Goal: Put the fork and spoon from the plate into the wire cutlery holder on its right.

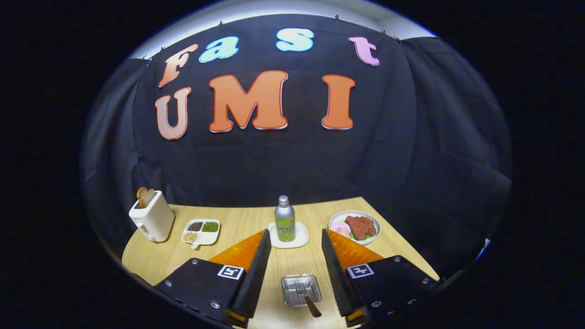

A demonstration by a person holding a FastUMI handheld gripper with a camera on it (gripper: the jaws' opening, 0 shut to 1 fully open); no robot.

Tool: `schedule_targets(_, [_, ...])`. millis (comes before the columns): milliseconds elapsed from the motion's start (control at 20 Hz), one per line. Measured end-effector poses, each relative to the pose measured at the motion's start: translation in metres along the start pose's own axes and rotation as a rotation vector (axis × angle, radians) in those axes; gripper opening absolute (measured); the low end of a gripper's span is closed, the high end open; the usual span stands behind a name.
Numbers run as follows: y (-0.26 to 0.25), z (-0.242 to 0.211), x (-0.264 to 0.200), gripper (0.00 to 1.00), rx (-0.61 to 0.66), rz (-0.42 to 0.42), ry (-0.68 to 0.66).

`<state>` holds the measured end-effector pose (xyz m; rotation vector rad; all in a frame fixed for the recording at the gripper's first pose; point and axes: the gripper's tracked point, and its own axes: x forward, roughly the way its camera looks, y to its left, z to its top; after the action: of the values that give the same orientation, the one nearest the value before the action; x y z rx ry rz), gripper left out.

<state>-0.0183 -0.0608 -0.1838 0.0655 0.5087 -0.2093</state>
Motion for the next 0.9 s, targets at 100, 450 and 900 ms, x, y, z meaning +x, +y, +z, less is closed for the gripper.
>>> schedule_targets(100, [0.016,0.018,-0.008,0.77,-0.034,0.015,-0.085])
schedule_targets(450, [0.103,0.027,-0.028,0.88,-0.085,0.143,-0.197])
schedule_targets(900, [0.176,-0.010,-0.034,0.89,-0.120,0.271,-0.147])
